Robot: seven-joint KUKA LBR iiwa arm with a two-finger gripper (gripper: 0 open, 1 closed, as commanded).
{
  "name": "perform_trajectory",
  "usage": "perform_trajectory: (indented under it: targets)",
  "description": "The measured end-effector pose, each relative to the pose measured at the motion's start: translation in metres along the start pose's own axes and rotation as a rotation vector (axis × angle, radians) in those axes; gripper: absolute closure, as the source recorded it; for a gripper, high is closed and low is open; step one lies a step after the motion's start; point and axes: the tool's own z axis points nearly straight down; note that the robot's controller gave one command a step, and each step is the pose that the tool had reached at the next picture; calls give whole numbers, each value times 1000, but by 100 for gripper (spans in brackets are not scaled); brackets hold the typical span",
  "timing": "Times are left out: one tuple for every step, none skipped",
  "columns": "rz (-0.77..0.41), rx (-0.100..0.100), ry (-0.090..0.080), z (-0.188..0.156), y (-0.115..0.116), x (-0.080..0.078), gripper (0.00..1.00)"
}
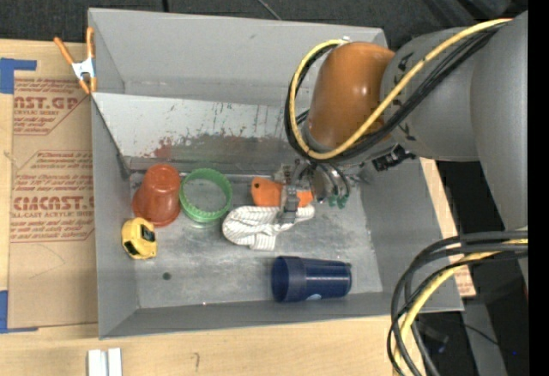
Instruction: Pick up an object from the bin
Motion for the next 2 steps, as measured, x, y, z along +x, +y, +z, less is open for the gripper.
perform_trajectory:
  targets:
    - [0,0,-1,-8,0,0,100]
    - [0,0,1,-14,0,0,100]
